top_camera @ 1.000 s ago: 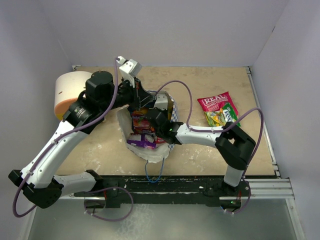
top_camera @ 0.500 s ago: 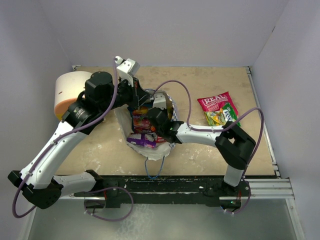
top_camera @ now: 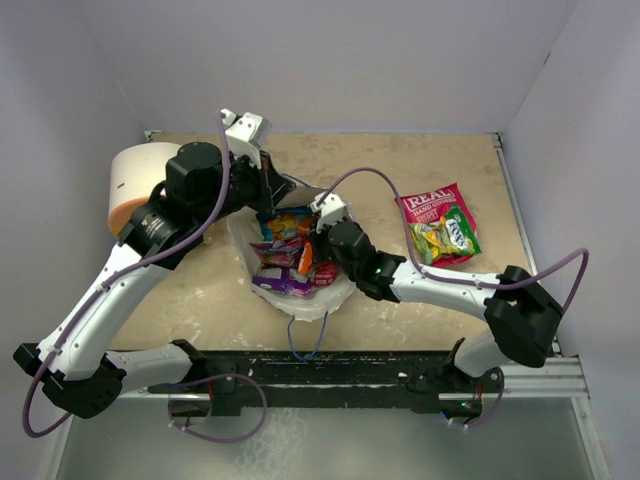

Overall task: Take the snacks out of the paper bag
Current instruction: Take out the snack from the paper bag, then place the snack at the center of the board.

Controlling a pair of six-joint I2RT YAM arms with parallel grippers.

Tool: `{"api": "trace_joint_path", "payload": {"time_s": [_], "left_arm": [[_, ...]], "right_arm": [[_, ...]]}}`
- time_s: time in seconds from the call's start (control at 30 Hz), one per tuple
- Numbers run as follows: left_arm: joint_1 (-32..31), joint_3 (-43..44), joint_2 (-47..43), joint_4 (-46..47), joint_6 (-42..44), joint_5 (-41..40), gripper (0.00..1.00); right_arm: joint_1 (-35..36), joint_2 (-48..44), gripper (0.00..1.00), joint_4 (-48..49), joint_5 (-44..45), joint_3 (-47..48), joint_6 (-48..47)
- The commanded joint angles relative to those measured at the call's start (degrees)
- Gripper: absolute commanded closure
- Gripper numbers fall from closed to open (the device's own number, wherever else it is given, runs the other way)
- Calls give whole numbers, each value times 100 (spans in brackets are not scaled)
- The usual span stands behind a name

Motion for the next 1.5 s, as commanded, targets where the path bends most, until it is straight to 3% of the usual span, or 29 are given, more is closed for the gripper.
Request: {"api": "trace_joint_path", "payload": {"time_s": [0.0, 0.23, 0.63, 0.77, 1.07, 1.27, 1.47], "left_arm": [[-9, 346, -55, 220, -248, -137, 100], [-14, 467, 43, 77, -544, -247, 100], [-14, 683, 201, -162, -1763, -133, 100], [-16, 662, 73, -375, -1978, -198, 100], [-12, 487, -241, -662, -2382, -557, 100], [-13, 338, -261, -626, -2502, -570, 100], [-16, 316, -203, -571, -2542, -556, 100]], "right_arm": [[26, -595, 100, 680, -1049, 46, -48], [27, -1150, 100, 498, -1325, 335, 91], [26, -1949, 100, -1403, -1531, 1573, 1181], [26, -2008, 100, -2367, -2106, 2259, 1580], [26, -2924, 100, -2697, -2951, 2678, 1655], [26, -2979, 100, -3571, -2442, 3706, 1400], [26, -2974, 100, -4660, -267, 4419, 1291]]}}
